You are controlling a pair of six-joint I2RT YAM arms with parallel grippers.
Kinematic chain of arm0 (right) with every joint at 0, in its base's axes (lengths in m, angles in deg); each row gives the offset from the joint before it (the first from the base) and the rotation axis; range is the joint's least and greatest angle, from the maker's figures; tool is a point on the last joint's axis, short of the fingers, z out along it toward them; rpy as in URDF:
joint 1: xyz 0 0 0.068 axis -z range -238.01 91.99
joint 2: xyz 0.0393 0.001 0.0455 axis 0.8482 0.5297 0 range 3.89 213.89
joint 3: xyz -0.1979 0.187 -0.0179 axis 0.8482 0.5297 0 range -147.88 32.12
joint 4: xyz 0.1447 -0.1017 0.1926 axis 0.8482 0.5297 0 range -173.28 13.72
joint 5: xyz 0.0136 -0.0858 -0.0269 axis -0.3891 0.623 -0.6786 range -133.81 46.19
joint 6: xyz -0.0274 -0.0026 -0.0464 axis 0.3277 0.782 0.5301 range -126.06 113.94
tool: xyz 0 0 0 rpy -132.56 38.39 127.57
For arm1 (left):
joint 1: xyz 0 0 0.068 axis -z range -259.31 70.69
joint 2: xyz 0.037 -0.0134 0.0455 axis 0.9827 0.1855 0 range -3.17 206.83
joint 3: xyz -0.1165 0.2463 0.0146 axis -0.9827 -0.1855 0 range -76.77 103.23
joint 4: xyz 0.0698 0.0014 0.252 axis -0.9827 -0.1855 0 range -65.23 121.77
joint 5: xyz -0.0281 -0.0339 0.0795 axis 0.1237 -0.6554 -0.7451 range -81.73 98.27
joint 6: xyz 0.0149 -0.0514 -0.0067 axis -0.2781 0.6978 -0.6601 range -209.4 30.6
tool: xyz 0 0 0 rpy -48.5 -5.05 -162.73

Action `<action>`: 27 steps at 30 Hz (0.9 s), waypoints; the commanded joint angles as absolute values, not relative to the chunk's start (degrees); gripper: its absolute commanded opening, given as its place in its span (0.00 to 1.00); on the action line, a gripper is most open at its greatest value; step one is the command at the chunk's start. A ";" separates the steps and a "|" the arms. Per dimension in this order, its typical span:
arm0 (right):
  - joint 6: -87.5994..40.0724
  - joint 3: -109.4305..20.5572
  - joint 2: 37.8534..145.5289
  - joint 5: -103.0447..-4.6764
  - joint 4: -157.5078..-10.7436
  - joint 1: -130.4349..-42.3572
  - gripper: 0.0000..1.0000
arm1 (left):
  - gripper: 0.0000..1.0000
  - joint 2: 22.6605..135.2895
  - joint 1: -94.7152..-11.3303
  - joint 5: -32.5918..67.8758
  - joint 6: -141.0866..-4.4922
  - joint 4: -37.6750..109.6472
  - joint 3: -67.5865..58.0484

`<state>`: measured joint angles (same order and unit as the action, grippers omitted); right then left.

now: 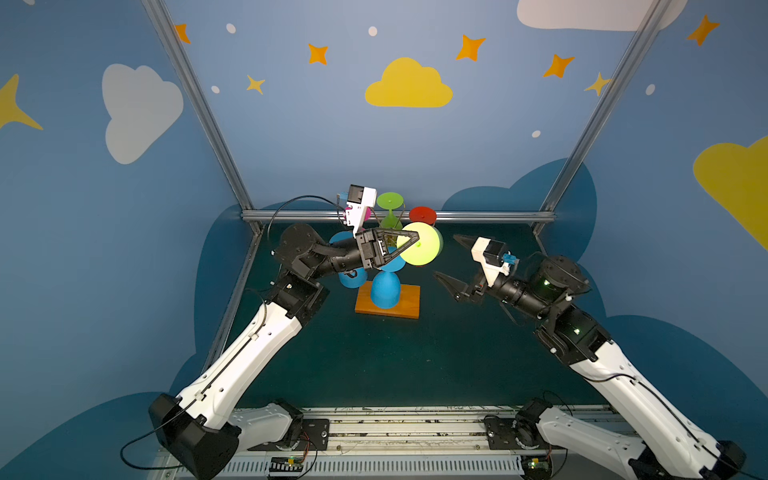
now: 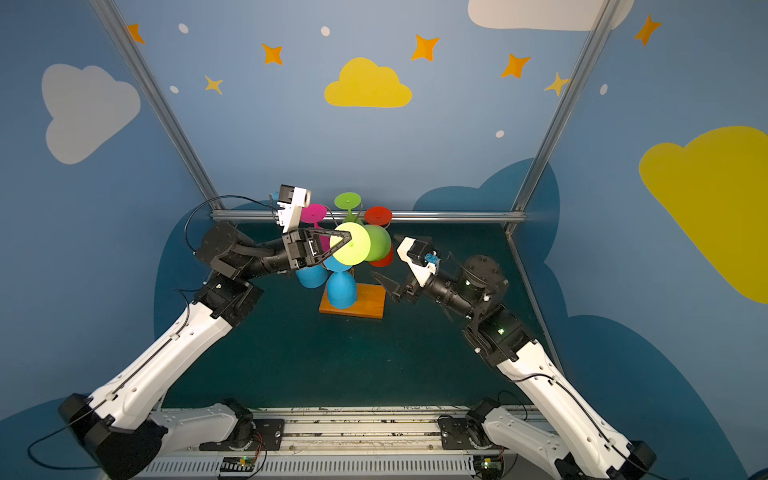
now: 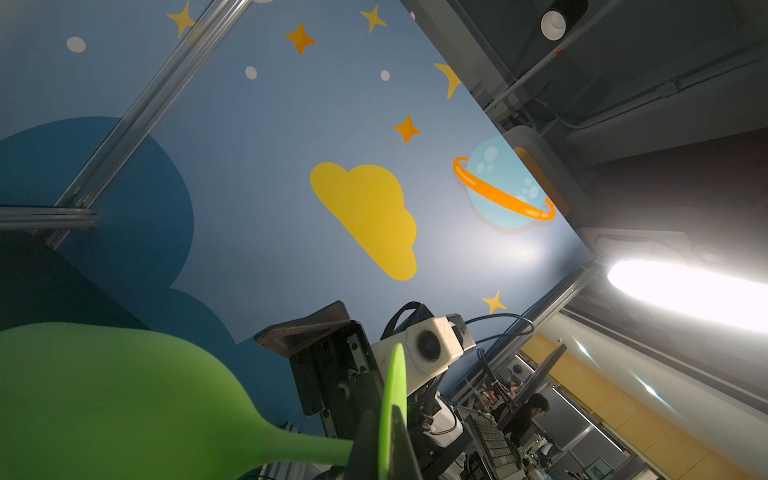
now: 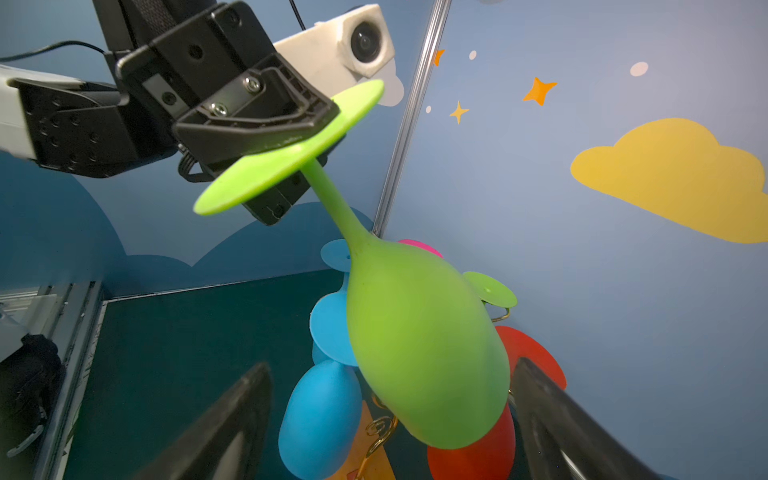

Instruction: Take the wine glass off the wine glass rack

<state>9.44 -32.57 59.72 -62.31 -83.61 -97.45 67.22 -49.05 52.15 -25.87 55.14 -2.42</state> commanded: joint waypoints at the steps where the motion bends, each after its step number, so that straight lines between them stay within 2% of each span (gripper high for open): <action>1: 11.07 -34.82 61.76 -62.43 -86.20 -98.17 0.89 | 0.03 66.61 -49.33 52.10 -24.24 58.68 -2.41; 23: 14.94 -38.53 70.94 -55.82 -88.77 -100.18 0.89 | 0.04 66.62 -49.34 52.61 -18.39 62.79 -3.55; 27: 14.70 -38.49 70.87 -55.39 -88.36 -100.46 0.86 | 0.05 66.62 -49.43 52.66 -18.20 62.95 -3.42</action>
